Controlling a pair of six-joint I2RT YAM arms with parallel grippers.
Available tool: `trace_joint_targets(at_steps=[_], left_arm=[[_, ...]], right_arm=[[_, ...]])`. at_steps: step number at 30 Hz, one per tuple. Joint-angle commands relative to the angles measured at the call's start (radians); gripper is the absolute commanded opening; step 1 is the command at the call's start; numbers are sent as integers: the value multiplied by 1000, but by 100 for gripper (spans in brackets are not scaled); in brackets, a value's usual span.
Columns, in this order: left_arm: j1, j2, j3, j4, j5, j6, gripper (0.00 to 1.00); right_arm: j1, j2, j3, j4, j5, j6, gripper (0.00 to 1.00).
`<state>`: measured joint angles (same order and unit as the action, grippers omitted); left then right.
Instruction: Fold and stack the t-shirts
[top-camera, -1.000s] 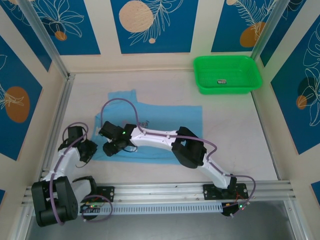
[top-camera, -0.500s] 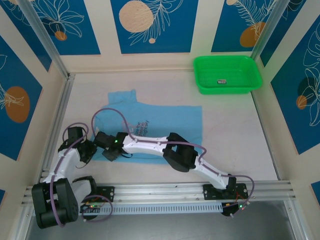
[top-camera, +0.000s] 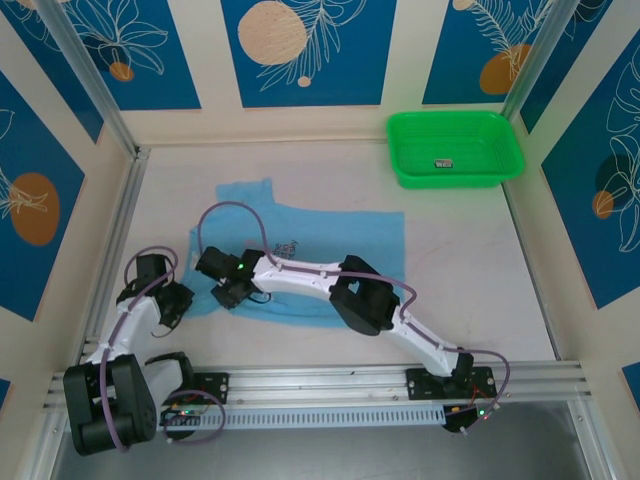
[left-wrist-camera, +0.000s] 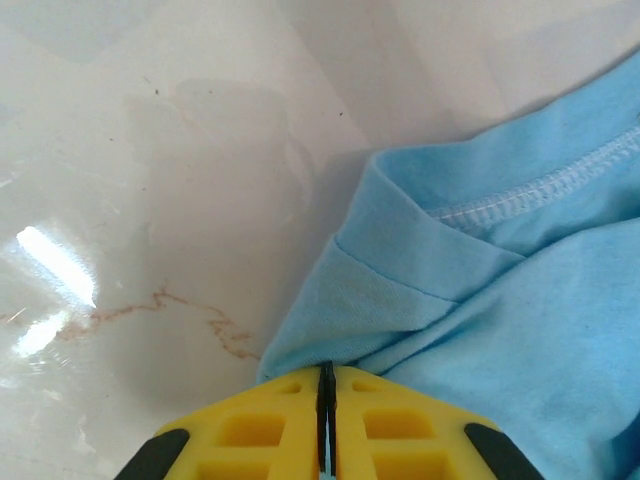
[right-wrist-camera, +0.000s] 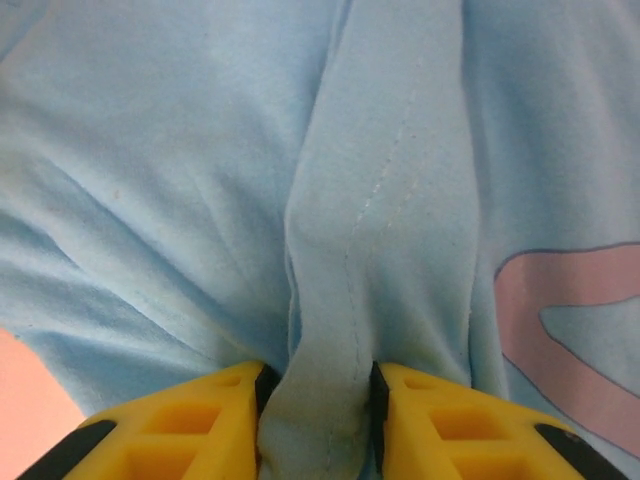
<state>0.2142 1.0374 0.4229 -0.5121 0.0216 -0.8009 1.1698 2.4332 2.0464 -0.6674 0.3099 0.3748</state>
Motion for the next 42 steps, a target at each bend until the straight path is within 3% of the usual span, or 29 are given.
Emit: trace_joint_targets(at_steps=[1, 8, 13, 25, 28, 33, 42], left_arm=[[13, 2, -13, -4, -20, 22, 11], [13, -21, -13, 7, 7, 34, 16], [14, -21, -13, 7, 3, 34, 17], [14, -21, -15, 9, 0, 35, 20], [14, -21, -16, 10, 1, 35, 20], [14, -21, -16, 12, 6, 37, 22], [14, -22, -20, 18, 9, 38, 22]], right_arm=[[-24, -54, -42, 7, -84, 43, 36], [-45, -83, -69, 32, -179, 86, 37], [-58, -87, -63, 20, -189, 97, 33], [-86, -133, -78, 34, -292, 135, 38], [-90, -129, -78, 33, -305, 136, 33], [-77, -125, -69, 12, -315, 117, 42], [-56, -70, -11, -76, -247, 105, 41]])
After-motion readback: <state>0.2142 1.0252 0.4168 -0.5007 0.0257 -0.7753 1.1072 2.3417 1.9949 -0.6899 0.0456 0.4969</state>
